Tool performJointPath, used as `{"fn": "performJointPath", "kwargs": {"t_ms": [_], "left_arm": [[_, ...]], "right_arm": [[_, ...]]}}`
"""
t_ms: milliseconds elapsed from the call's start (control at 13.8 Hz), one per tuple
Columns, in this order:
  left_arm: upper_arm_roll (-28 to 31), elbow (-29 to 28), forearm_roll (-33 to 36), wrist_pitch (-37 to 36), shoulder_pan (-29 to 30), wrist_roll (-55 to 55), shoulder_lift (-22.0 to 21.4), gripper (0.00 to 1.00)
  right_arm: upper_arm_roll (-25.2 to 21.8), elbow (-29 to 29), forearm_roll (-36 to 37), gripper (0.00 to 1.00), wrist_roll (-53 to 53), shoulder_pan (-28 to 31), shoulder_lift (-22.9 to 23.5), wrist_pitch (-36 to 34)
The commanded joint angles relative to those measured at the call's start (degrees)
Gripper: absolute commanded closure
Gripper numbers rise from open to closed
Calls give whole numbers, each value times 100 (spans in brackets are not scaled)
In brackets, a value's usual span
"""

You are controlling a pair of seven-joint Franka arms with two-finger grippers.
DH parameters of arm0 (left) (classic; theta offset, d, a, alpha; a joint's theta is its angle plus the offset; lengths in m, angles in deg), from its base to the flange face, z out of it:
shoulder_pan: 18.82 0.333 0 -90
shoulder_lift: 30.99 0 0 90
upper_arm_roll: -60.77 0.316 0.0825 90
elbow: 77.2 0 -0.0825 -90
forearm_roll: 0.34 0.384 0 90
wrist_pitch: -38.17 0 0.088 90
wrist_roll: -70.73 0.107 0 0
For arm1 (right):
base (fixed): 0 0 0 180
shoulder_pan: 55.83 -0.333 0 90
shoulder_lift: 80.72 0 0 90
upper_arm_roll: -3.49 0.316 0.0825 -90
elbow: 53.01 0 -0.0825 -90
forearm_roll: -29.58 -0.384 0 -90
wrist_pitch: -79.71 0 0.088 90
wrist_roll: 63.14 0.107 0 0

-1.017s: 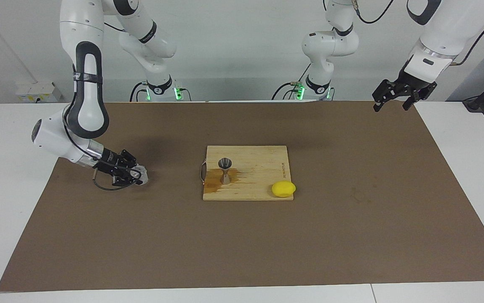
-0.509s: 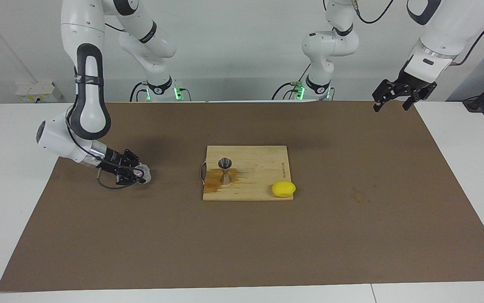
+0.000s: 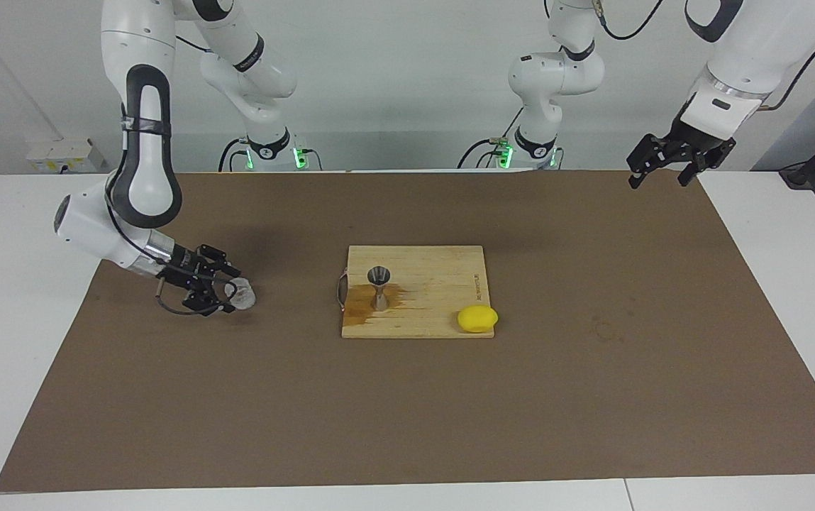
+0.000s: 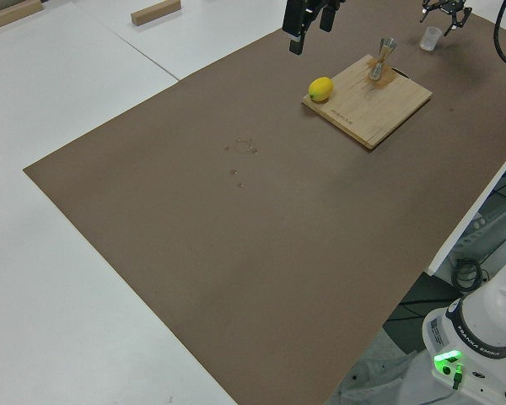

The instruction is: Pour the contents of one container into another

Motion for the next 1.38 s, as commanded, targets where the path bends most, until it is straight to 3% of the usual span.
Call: {"fn": "performJointPath", "kwargs": {"t_ms": [0, 509, 727, 872, 1017, 1308], "left_arm": [[17, -120, 42, 30, -22, 14, -98, 0], [17, -120, 42, 30, -22, 14, -98, 0], [17, -120, 42, 30, -22, 14, -98, 0], [17, -120, 42, 30, -22, 14, -98, 0], [17, -120, 42, 30, -22, 14, -98, 0], [17, -120, 42, 30, -22, 14, -98, 0]], "right_arm": [[37, 139, 34, 0, -138, 99, -442, -40], [72, -71, 2466, 0, -874, -875, -768, -67], [90, -80, 3502, 0, -2242, -1403, -926, -93], [125, -167, 3822, 0, -2913, -1501, -1180, -250], [125, -614, 4225, 0, -3012, -1554, -1304, -749], [160, -2256, 4394, 0, -3134, -1528, -1278, -2251]]}}
